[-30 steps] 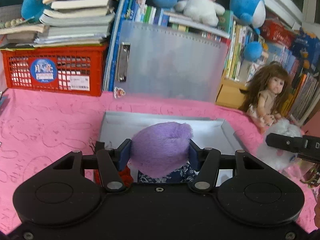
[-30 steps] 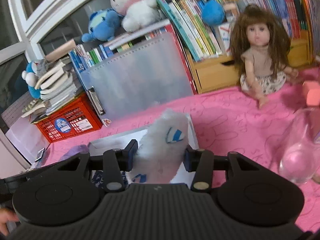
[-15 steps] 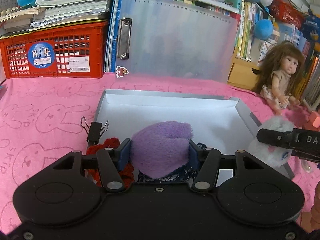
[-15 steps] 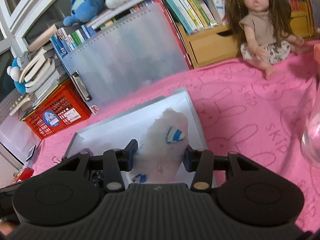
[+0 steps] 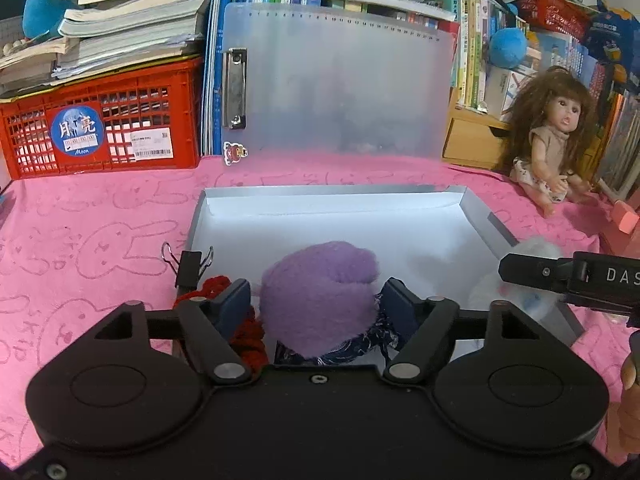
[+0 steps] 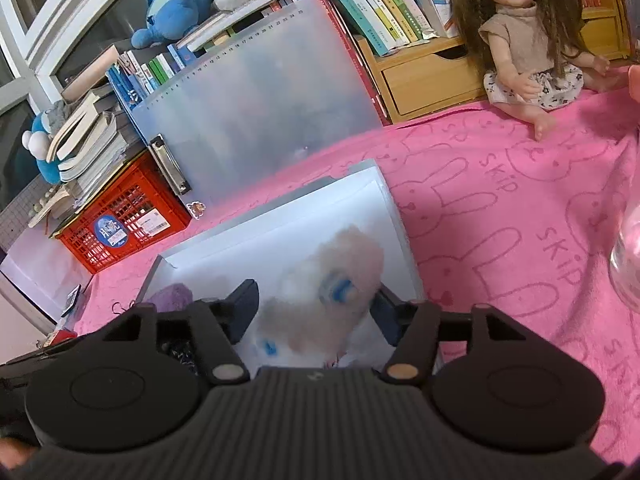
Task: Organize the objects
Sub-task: 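Lower the purple ball into the tray with the left tool while the right tool lowers the white plush, then open both tools and withdraw them from the tray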
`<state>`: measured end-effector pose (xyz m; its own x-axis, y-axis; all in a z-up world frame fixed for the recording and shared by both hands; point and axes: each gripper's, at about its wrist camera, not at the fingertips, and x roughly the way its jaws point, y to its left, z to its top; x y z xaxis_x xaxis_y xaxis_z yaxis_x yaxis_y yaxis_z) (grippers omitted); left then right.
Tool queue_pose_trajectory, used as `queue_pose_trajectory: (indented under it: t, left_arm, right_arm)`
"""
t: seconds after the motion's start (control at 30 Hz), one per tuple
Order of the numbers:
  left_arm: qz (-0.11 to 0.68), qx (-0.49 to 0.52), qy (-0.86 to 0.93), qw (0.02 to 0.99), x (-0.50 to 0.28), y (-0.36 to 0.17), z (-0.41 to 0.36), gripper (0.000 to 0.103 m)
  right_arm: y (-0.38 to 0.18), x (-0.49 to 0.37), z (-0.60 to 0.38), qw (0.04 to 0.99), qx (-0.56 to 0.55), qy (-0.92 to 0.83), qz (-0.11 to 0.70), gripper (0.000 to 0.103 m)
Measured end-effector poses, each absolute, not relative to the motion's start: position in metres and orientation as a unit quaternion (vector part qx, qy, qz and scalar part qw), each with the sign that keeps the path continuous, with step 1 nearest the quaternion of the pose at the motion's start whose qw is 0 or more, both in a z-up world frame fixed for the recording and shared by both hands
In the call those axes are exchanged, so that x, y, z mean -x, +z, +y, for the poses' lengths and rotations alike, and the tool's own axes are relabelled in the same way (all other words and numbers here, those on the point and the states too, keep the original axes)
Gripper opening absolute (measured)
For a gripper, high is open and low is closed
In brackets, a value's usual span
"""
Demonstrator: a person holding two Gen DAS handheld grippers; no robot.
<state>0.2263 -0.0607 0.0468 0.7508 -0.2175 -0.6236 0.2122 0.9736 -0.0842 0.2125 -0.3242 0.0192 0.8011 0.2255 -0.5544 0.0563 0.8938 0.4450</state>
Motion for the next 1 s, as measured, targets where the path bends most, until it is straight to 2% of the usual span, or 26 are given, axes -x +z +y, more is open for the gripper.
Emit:
queue_pose_trajectory:
  t: [0.37, 1.0]
  left_arm:
    - [0.32, 0.012, -0.115, 0.94, -0.204, 0.068, -0.052, 0.085]
    - [0.305, 0.026, -0.125, 0.944, -0.12, 0.085, -0.024, 0.088]
  right_arm:
    - [0.052, -0.182, -0.328, 0.937, -0.191, 0.059, 0.286, 0.08]
    - [0.068, -0.111, -0.302, 0.944, -0.132, 0.112, 0.281, 0.082]
